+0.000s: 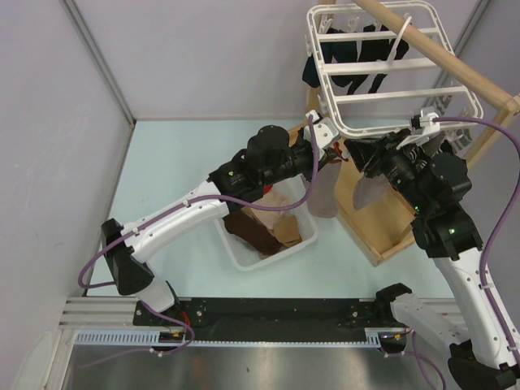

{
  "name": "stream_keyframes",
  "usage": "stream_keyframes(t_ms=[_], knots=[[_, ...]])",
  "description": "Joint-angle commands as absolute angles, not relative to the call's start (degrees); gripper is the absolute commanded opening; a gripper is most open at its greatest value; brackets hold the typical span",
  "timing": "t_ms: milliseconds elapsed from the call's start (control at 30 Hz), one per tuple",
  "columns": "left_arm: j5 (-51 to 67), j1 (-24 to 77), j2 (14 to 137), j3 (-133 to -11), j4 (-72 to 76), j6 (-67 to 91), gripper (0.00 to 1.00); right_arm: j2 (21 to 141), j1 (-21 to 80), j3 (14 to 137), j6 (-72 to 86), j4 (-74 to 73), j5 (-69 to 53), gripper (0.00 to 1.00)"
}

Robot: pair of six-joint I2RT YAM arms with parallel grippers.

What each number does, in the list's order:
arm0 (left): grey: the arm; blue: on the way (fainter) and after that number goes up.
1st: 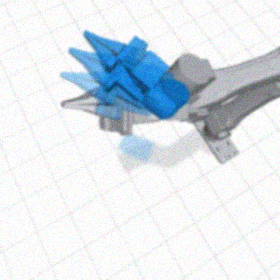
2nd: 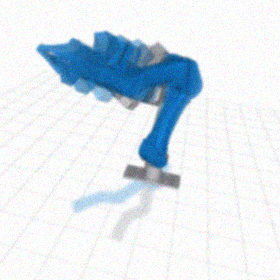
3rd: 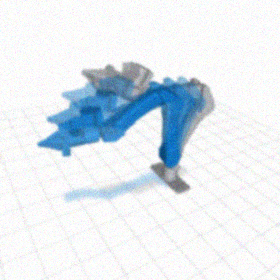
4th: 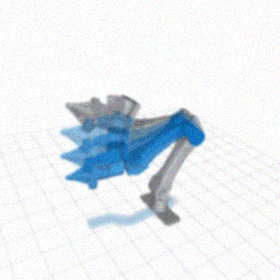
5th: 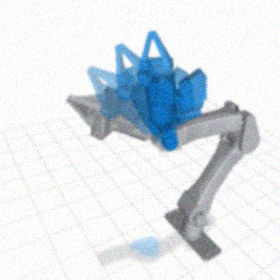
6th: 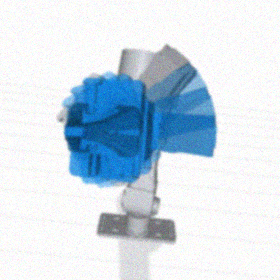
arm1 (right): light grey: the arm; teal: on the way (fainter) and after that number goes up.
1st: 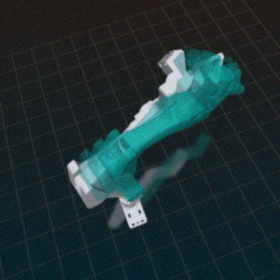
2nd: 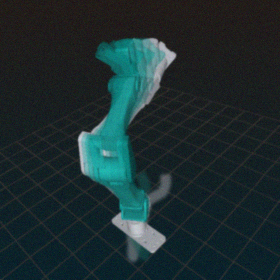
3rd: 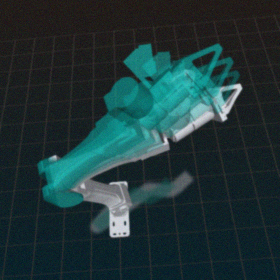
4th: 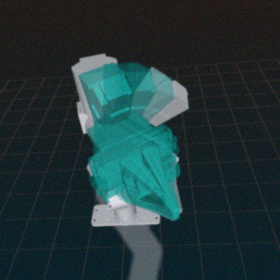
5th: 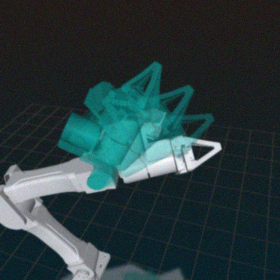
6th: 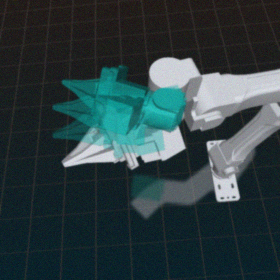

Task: Clip the socks to the hanger
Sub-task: Clamp the sock onto the hanger.

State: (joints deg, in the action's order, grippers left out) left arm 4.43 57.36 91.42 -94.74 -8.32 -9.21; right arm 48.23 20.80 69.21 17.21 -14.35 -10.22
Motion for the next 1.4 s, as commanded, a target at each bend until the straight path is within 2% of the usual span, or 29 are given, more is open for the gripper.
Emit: stream_keyframes(t_ms=[0, 867, 1367], knots=[[4.5, 57.9, 90.8, -97.5, -8.0, -8.2, 0.00, 48.5, 21.5, 69.7, 16.4, -14.4, -10.4, 0.00], [6.2, 58.2, 87.0, -96.3, -8.3, -8.0, 0.00, 49.0, 22.2, 69.7, 14.5, -16.2, -6.9, 0.00], [7.6, 58.5, 89.0, -98.3, -6.9, -7.2, 0.00, 49.2, 22.9, 69.7, 14.9, -15.9, -8.6, 0.00]])
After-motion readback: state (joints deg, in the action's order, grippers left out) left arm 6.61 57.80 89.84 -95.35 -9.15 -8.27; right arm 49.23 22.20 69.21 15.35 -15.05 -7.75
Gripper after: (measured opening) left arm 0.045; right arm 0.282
